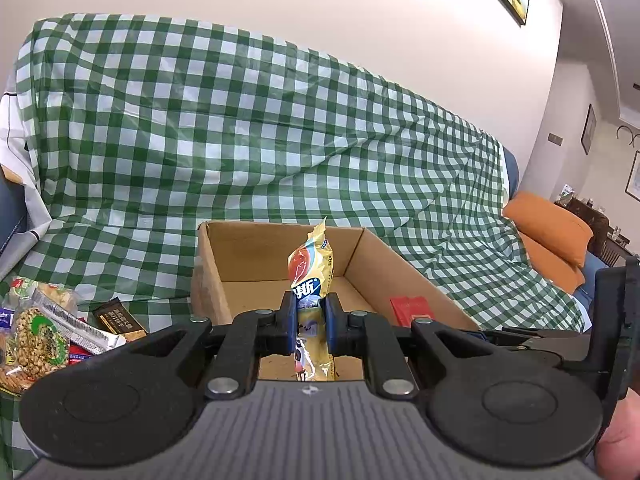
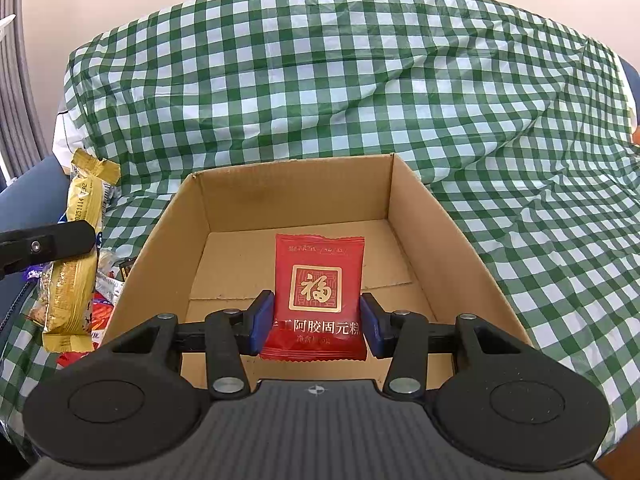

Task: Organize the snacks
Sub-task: 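Carry both snacks over the box and open both tools to drop them, then withdraw both open tools from the box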

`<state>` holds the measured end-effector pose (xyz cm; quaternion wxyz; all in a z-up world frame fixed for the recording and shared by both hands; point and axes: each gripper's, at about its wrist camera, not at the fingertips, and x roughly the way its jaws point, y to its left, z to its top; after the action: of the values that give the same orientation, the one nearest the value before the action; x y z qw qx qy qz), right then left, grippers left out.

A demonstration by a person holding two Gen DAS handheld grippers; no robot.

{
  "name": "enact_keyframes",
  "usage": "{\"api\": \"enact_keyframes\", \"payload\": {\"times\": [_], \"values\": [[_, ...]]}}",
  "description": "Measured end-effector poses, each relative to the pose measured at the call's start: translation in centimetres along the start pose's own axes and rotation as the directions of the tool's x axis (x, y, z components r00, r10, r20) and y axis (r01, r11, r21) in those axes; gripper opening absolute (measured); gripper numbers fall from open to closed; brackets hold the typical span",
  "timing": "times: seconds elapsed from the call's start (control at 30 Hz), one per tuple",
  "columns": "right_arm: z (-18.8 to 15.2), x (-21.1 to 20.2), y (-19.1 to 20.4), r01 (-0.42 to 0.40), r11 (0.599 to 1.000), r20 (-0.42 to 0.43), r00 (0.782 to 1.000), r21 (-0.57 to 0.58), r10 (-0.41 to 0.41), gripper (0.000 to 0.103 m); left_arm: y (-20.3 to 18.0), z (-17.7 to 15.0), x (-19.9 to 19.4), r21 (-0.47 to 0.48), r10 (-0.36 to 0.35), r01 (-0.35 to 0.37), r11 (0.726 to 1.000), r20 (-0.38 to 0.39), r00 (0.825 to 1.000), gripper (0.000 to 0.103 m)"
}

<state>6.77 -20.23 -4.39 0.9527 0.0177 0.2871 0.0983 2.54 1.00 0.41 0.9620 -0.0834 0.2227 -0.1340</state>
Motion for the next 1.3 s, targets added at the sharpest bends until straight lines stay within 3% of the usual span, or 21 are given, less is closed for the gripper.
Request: {"api": "enact_keyframes", "payload": {"times": [0.37, 0.53, 0.63, 0.73, 0.87, 0.93, 1.0, 1.13, 1.23, 1.3], "values": [[-0.2, -0.1, 0.0, 0.019, 1.0, 0.009, 1.0, 0.01, -0.019, 0.048, -0.5, 0.1, -0.4, 0.01, -0.02, 0.02, 1.0, 0.016, 1.0, 0.015], [-0.3, -0.2, 0.2, 0.036, 0.999, 0.013, 0.999, 0.001, -0.036, 0.049, -0.9, 0.1, -0.6, 0.021, -0.067, 0.066, 0.998, 0.031, 0.997, 0.016], [-0.3, -0.3, 0.2, 0.057, 0.998, 0.024, 0.998, -0.006, -0.057, 0.051, -0.6, 0.2, -0.7, 0.005, -0.095, 0.095, 0.996, 0.038, 0.995, 0.031], [-0.2, -0.5, -0.2, 0.079, 0.997, 0.033, 0.996, 0.005, -0.079, 0.06, 0.3, 0.3, -0.7, -0.026, -0.07, 0.071, 0.997, 0.033, 0.997, 0.032], [-0.3, -0.5, -0.9, 0.135, 0.991, 0.037, 0.99, 0.02, -0.136, 0.061, 2.0, 0.1, 0.7, -0.057, 0.037, -0.041, 0.998, -0.069, 0.997, 0.032], [-0.3, -0.4, -1.6, 0.184, 0.982, 0.03, 0.982, 0.033, -0.185, 0.061, 3.0, -0.4, 1.7, -0.105, 0.039, -0.056, 0.993, -0.166, 0.985, 0.032], [-0.5, -0.5, -2.2, 0.228, 0.971, 0.017, 0.973, 0.069, -0.23, 0.061, 3.8, -1.1, 2.6, -0.164, -0.004, -0.036, 0.986, -0.237, 0.972, 0.032], [-0.8, -0.3, -4.2, 0.295, 0.945, -0.016, 0.955, 0.138, -0.296, 0.06, 3.4, -1.8, 3.2, -0.159, -0.032, -0.016, 0.987, -0.293, 0.955, 0.032], [-1.4, -0.2, -5.3, 0.344, 0.924, -0.045, 0.939, 0.168, -0.341, 0.052, 2.8, -2.1, 3.5, -0.114, -0.019, -0.016, 0.993, -0.302, 0.953, 0.033], [-1.8, -0.1, -6.0, 0.341, 0.919, -0.057, 0.94, 0.198, -0.336, 0.048, 2.7, -2.2, 3.6, -0.099, -0.013, -0.018, 0.995, -0.302, 0.953, 0.033]]}}
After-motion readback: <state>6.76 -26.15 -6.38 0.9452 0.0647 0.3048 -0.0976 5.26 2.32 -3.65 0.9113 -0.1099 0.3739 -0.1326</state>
